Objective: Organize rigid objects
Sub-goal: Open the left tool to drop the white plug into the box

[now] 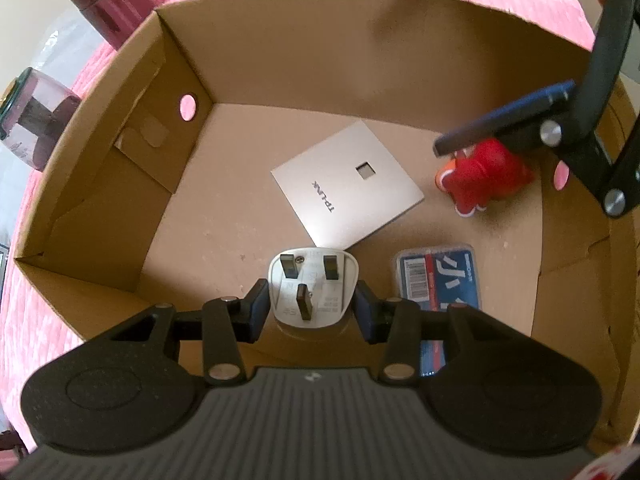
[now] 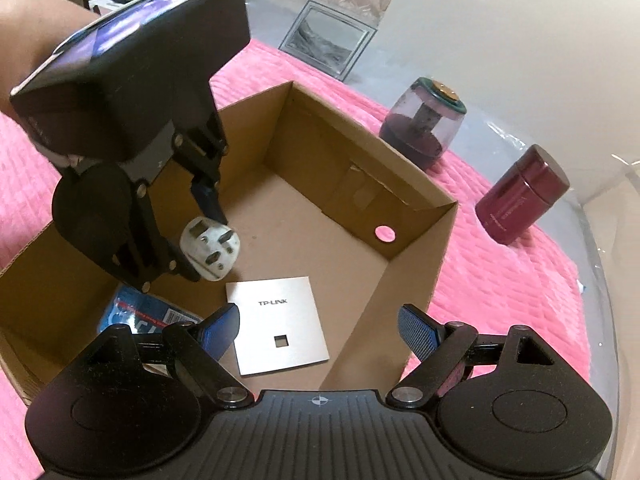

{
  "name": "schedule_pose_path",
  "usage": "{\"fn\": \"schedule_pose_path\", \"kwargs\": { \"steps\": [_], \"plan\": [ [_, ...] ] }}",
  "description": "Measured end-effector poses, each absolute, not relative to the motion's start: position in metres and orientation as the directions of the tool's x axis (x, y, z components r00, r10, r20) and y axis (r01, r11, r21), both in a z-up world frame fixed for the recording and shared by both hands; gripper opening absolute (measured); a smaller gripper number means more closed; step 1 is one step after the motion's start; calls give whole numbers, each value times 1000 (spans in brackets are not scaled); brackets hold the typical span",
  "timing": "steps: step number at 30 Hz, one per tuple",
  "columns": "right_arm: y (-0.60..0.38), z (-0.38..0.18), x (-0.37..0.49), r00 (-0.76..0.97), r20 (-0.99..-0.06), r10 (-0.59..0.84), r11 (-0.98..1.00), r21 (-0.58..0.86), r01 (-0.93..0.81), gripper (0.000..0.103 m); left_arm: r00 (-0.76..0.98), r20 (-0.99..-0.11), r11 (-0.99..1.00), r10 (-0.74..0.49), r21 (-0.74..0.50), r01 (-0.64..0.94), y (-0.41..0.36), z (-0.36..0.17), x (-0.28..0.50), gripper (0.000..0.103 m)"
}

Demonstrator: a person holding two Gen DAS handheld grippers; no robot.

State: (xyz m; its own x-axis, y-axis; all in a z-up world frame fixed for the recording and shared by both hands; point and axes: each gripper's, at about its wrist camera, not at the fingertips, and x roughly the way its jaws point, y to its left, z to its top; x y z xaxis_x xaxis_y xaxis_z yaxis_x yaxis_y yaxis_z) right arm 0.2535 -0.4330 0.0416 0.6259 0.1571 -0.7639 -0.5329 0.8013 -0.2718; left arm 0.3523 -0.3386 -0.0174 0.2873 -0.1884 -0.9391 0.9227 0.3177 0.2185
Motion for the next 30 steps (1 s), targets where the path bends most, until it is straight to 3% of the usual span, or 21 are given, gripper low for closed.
{"fn": "schedule_pose_path", "kwargs": {
  "steps": [19, 30],
  "plan": [
    [-435, 40, 255, 644, -749, 156, 810, -276, -517, 83, 278, -949, 298, -150, 224, 928, -342, -28, 352, 40],
    [-437, 42, 251, 650, -744, 154, 823, -268, -501, 83, 317, -924, 343, -214, 233, 910, -334, -14, 348, 40]
  ]
}}
